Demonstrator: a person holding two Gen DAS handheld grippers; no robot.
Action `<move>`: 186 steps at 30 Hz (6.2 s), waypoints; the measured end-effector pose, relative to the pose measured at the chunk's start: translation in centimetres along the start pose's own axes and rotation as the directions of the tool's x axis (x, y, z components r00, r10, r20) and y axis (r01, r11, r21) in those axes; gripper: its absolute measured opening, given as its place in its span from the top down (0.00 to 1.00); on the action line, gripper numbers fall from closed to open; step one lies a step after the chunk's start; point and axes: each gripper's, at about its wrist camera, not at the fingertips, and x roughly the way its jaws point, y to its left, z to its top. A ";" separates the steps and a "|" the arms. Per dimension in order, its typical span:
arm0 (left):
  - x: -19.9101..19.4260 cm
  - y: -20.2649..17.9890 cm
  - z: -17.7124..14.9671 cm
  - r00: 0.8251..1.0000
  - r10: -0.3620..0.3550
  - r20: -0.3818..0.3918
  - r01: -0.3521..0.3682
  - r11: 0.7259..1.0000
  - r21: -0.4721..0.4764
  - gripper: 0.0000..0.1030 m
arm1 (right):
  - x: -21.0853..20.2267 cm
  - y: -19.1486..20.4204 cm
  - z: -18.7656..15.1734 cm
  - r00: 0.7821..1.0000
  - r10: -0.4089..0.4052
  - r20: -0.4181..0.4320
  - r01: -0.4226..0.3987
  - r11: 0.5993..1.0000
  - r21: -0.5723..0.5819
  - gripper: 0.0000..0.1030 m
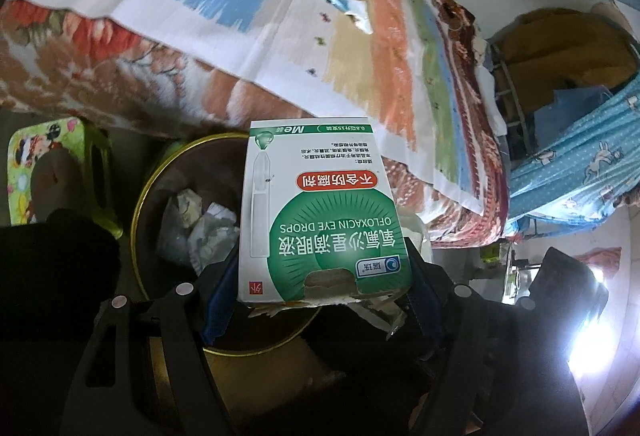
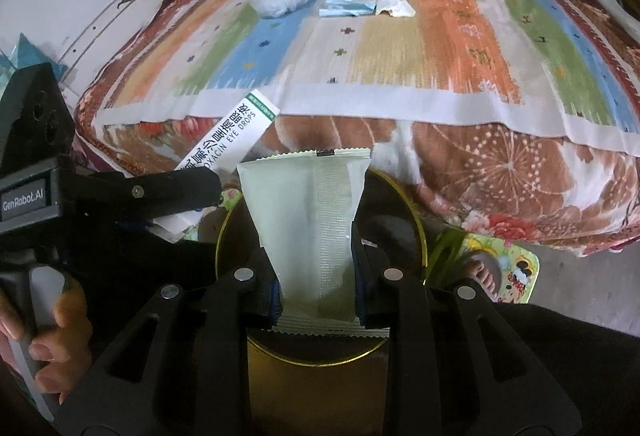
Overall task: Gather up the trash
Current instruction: 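Lift the carton and bag and carry both back over the bin, then open both tools above the bin to drop the carton and bag, then move both tools forward toward the clear cup and blue mask, then close the right tool on the blue face mask while the left tool reaches past the plastic bag, then close the left tool on the clear plastic cup rim while the right tool holds the mask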
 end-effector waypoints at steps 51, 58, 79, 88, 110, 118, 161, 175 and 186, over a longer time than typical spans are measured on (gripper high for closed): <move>-2.8 -3.6 5.7 0.916 0.288 0.279 -0.340 0.926 0.161 0.08 | 3.9 0.3 7.4 0.997 -0.061 -0.049 0.058 0.996 -0.063 0.22; -5.2 -3.1 8.7 0.901 0.298 0.314 -0.348 0.930 0.117 0.06 | 2.1 0.4 9.5 0.995 -0.097 0.024 0.099 0.990 -0.103 0.14; -1.0 -3.5 19.1 0.944 0.229 0.237 -0.269 0.951 0.152 0.06 | 4.7 -1.0 18.7 0.982 -0.144 0.122 0.168 0.961 -0.221 0.09; 0.7 -2.1 22.5 0.959 0.105 0.263 -0.136 0.985 0.102 0.06 | 7.2 -1.3 20.5 0.975 -0.159 0.154 0.195 0.947 -0.256 0.09; 5.8 0.7 29.6 0.967 -0.140 0.213 0.162 0.983 -0.087 0.07 | 12.9 -1.9 25.1 0.944 -0.198 0.265 0.284 0.895 -0.345 0.15; 6.3 -0.3 32.0 0.970 -0.153 0.190 0.170 0.982 -0.075 0.07 | 14.7 -2.3 27.2 0.944 -0.205 0.259 0.287 0.896 -0.338 0.25; 15.2 3.9 39.3 0.995 -0.071 0.070 0.086 0.965 -0.247 0.74 | 21.7 -2.7 29.8 0.965 -0.171 0.201 0.250 0.838 -0.486 0.86; 13.6 1.9 37.8 0.999 0.004 0.047 0.002 0.993 -0.115 0.92 | 17.8 -7.4 32.8 0.991 -0.025 0.133 0.044 0.988 -0.148 0.93; 11.2 0.1 38.0 0.989 0.043 0.142 -0.032 0.996 -0.081 0.92 | 16.1 -9.2 33.9 0.987 0.055 0.149 -0.055 0.998 -0.001 0.94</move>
